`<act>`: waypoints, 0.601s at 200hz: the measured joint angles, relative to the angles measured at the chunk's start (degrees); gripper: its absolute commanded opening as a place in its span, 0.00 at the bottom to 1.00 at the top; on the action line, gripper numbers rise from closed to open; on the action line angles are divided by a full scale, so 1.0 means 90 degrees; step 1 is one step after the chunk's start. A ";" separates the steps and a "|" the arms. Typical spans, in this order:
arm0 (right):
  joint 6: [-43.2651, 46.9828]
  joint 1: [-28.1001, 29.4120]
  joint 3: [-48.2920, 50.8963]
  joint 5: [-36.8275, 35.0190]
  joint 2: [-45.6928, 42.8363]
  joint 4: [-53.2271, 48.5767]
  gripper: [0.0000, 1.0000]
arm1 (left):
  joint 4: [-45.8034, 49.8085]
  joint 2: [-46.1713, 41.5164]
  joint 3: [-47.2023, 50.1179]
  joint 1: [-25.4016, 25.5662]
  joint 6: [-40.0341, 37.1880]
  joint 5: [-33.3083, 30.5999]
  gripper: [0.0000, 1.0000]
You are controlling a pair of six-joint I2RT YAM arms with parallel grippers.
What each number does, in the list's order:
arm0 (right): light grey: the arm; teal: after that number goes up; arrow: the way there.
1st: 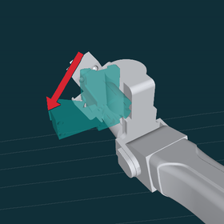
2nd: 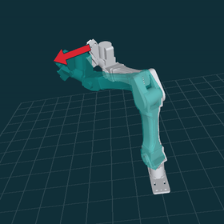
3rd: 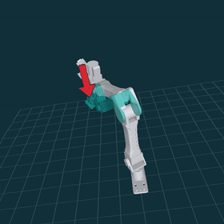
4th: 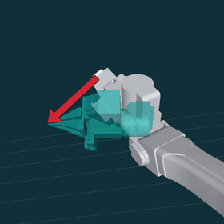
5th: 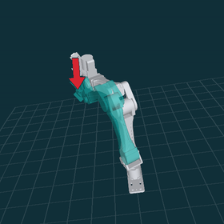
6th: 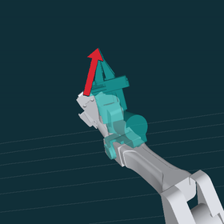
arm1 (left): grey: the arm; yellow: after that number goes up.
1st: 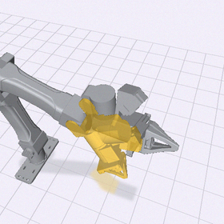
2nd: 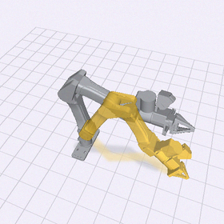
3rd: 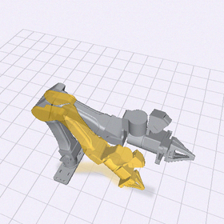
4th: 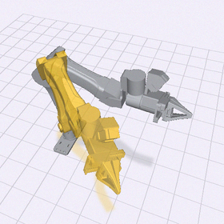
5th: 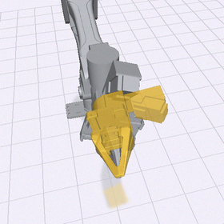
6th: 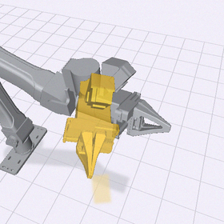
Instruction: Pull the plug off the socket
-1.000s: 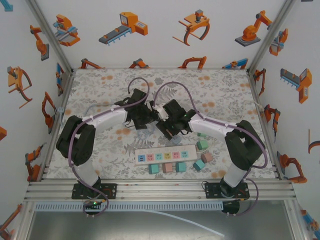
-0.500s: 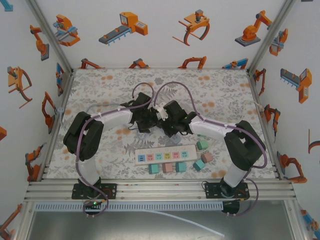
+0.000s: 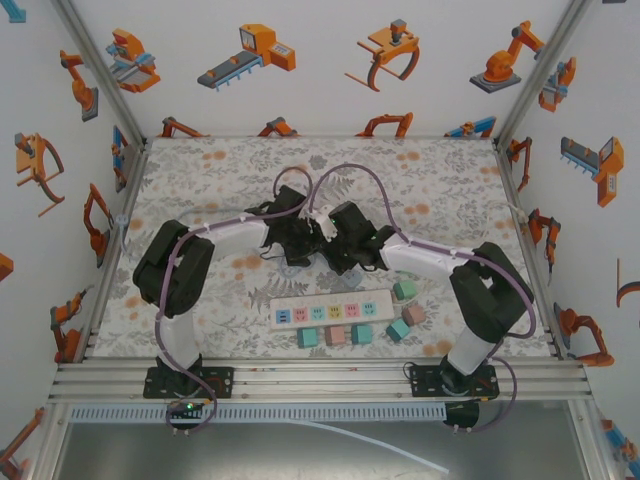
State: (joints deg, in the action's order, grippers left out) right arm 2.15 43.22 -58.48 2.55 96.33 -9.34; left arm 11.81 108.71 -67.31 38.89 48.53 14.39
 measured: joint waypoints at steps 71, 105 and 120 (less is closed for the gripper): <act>-0.0117 0.0000 0.0481 0.0002 -0.0352 0.0486 0.07 | -0.0357 -0.0233 0.0515 0.0306 -0.0119 -0.0505 0.50; -0.0063 0.0010 0.0561 -0.0027 -0.0401 0.0583 0.05 | -0.0539 -0.0223 0.0602 0.0313 -0.0107 -0.0498 0.49; 0.0056 0.0034 0.0595 -0.0022 -0.0440 0.0602 0.05 | -0.0600 -0.0204 0.0610 0.0313 -0.0087 -0.0474 0.49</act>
State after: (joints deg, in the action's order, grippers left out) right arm 2.66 43.53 -53.12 2.35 92.38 -3.92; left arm 6.42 106.87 -61.82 41.71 47.75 10.13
